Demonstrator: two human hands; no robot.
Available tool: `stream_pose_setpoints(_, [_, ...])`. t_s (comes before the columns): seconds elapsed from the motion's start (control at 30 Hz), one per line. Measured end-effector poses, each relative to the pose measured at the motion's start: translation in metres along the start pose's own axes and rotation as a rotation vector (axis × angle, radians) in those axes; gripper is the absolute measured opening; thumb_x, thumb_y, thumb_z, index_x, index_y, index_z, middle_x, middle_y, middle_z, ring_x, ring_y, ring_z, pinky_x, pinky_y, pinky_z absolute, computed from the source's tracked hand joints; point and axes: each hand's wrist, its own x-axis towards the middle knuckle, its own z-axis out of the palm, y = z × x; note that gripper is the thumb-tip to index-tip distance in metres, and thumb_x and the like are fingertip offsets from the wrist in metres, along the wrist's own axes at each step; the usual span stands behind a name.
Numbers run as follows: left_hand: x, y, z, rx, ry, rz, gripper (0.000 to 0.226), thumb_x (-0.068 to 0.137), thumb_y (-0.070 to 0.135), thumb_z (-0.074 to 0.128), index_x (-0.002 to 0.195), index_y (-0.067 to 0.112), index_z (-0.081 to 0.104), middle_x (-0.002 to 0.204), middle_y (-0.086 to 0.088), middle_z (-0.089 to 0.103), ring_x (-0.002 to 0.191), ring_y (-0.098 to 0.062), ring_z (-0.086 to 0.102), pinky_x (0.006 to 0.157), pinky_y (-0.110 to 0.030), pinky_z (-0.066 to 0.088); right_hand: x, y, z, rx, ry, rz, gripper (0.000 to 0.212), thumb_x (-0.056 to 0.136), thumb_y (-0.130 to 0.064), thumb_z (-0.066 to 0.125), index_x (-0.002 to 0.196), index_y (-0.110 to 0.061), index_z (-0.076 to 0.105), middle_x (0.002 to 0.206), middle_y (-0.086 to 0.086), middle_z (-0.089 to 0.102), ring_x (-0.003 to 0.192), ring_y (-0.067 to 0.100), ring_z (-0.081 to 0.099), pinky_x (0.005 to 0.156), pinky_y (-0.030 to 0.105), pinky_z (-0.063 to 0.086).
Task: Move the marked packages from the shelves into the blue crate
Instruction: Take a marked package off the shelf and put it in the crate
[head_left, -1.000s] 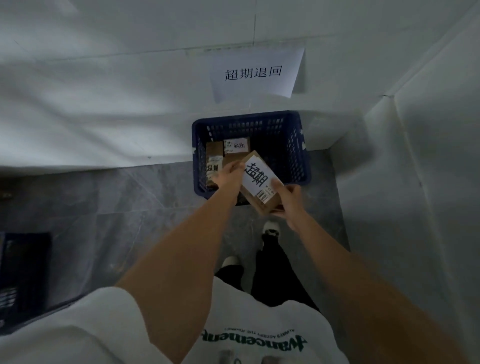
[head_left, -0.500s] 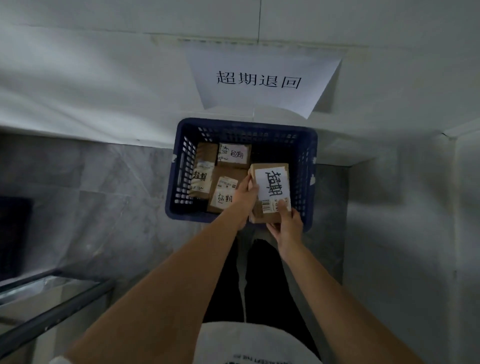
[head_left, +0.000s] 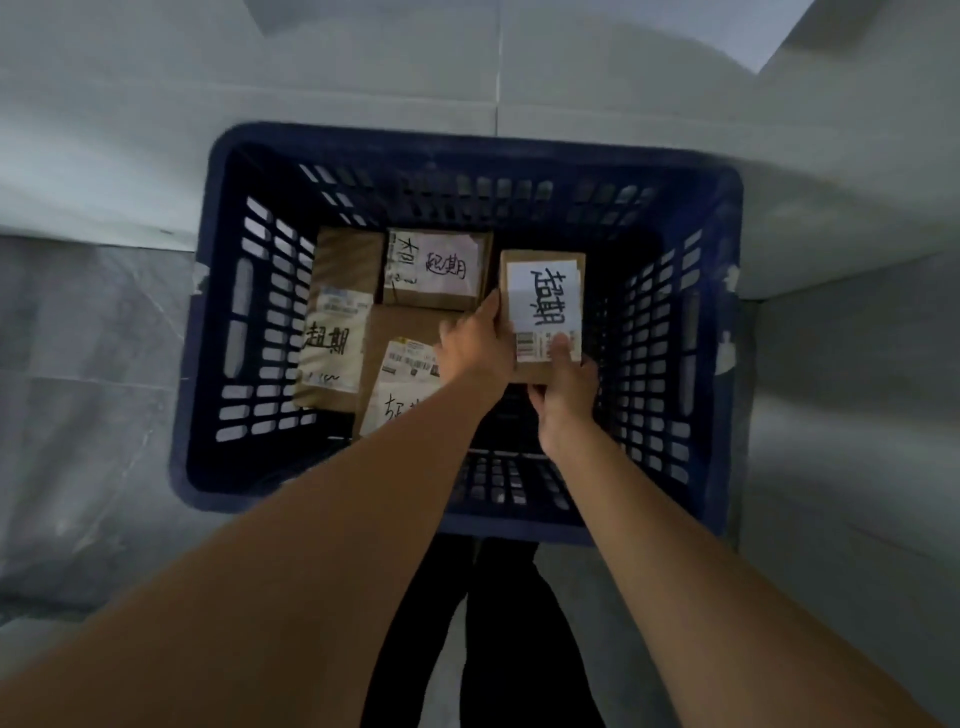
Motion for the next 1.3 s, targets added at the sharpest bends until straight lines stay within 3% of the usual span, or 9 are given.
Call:
stream_pose_setpoints(0.1, [0.031,-0.021,0.013,0.327,0.097,0.049,0.051,0.099,0.037,0.038,0.149,0.036,0.023,0.138,-0.015,0.04,0.125,-0.034,0.031,0.1,-0.042,0.03,0.033,0.018,0.027,-0.041,0.033,-0.018,0.041,0.098,-0.032,0.054,0.133,-0.011,0.044,0.13,0.013,0.058,0.115,0.028,0.058,0.103,0.046,0.047])
stream_pose_setpoints(0.2, [0.051,-0.035,0.017,0.464,0.171,0.137,0.054,0.098,0.036,0.041,0.148,0.037,0.022,0.134,-0.016,0.036,0.119,-0.034,0.033,0.095,-0.039,0.03,0.052,0.027,0.045,-0.097,0.085,-0.06,0.05,0.099,-0.039,0.051,0.14,-0.013,0.038,0.138,0.009,0.049,0.119,0.027,0.052,0.103,0.039,0.043])
stream_pose_setpoints(0.3, [0.055,-0.042,0.02,0.492,0.226,0.2,0.054,0.099,0.038,0.039,0.149,0.037,0.019,0.135,-0.014,0.035,0.119,-0.032,0.034,0.096,-0.039,0.03,0.06,0.029,0.049,-0.136,0.092,-0.115,0.047,0.099,-0.041,0.048,0.136,-0.015,0.036,0.137,0.007,0.047,0.111,0.022,0.05,0.094,0.031,0.04])
stream_pose_setpoints(0.47, [0.052,-0.037,0.016,0.441,0.21,0.138,0.059,0.098,0.038,0.043,0.15,0.035,0.016,0.143,-0.013,0.03,0.126,-0.031,0.03,0.1,-0.039,0.027,0.06,0.019,0.043,-0.273,0.041,-0.059,0.059,0.1,-0.047,0.043,0.146,-0.016,0.025,0.145,0.01,0.041,0.127,0.027,0.046,0.11,0.044,0.038])
stream_pose_setpoints(0.6, [0.038,-0.032,-0.014,0.445,0.167,0.189,0.057,0.097,0.038,0.04,0.15,0.033,0.019,0.15,-0.01,0.027,0.134,-0.03,0.025,0.105,-0.043,0.026,0.041,-0.006,0.042,-0.397,0.118,-0.046,0.077,0.096,-0.053,0.046,0.155,-0.016,0.013,0.157,0.009,0.026,0.137,0.03,0.037,0.113,0.042,0.035])
stream_pose_setpoints(0.7, [0.006,-0.031,-0.045,0.411,0.165,0.199,0.054,0.099,0.039,0.033,0.15,0.031,0.02,0.154,-0.007,0.025,0.14,-0.029,0.021,0.109,-0.044,0.022,0.003,-0.031,0.04,-0.601,0.114,-0.247,0.074,0.098,-0.049,0.045,0.155,-0.017,0.012,0.162,0.007,0.016,0.144,0.027,0.026,0.115,0.037,0.027])
stream_pose_setpoints(0.93, [-0.158,-0.017,-0.173,0.455,0.148,0.227,0.056,0.102,0.042,0.023,0.153,0.028,0.005,0.162,-0.003,0.003,0.148,-0.024,-0.006,0.12,-0.044,-0.001,-0.172,-0.114,0.043,-1.302,-0.216,-0.765,0.061,0.102,-0.046,0.035,0.155,-0.021,0.017,0.164,0.004,0.009,0.151,0.025,0.004,0.122,0.042,0.011])
stream_pose_setpoints(1.07, [-0.209,0.003,-0.242,0.524,0.232,0.257,0.057,0.102,0.041,0.023,0.153,0.024,0.006,0.162,-0.003,0.003,0.149,-0.025,-0.004,0.121,-0.045,0.0,-0.252,-0.159,0.072,-1.464,-0.289,-0.983,0.06,0.103,-0.047,0.032,0.155,-0.021,0.017,0.164,0.004,0.008,0.151,0.025,0.003,0.122,0.043,0.008])
stream_pose_setpoints(1.3, [-0.258,0.031,-0.34,0.436,0.5,0.116,0.057,0.102,0.04,0.024,0.153,0.021,0.007,0.162,-0.004,0.002,0.148,-0.024,-0.006,0.121,-0.045,0.001,-0.353,-0.189,0.131,-1.653,-0.574,-1.409,0.055,0.104,-0.043,0.029,0.152,-0.017,0.027,0.163,0.006,0.012,0.151,0.025,0.004,0.12,0.041,-0.002])
